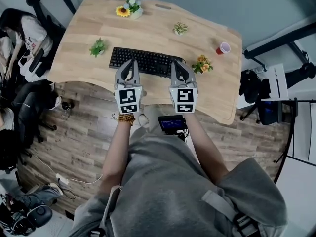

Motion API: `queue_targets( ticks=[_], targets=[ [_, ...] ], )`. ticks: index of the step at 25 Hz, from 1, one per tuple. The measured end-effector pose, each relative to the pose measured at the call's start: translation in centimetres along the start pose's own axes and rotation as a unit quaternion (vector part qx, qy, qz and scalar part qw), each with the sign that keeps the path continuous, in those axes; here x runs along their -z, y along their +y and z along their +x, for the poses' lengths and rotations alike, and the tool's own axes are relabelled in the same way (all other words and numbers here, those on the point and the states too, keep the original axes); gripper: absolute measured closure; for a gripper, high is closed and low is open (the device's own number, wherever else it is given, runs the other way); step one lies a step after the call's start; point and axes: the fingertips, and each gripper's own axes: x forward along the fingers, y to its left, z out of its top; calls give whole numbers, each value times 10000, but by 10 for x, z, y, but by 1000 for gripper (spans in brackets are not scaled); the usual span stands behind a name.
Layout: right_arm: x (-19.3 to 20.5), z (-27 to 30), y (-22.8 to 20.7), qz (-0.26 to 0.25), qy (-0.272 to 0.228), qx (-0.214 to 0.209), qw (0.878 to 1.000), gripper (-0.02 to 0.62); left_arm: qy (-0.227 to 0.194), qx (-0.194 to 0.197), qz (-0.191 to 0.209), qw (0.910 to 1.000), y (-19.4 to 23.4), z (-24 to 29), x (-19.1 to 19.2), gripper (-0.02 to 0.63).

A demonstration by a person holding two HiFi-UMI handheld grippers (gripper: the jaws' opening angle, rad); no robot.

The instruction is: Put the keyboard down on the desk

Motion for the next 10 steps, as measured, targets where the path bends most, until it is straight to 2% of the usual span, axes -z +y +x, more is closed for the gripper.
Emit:
queue_targets(
  ticks=[6, 10],
  targets=[
    [36, 21, -28, 96, 424, 131, 9990, 583, 254, -6, -78, 9996, 9, 23, 19, 597],
    [71, 13, -69, 114, 892, 400, 9951, 583, 510, 280, -133, 9982, -18, 38, 41, 597]
  ],
)
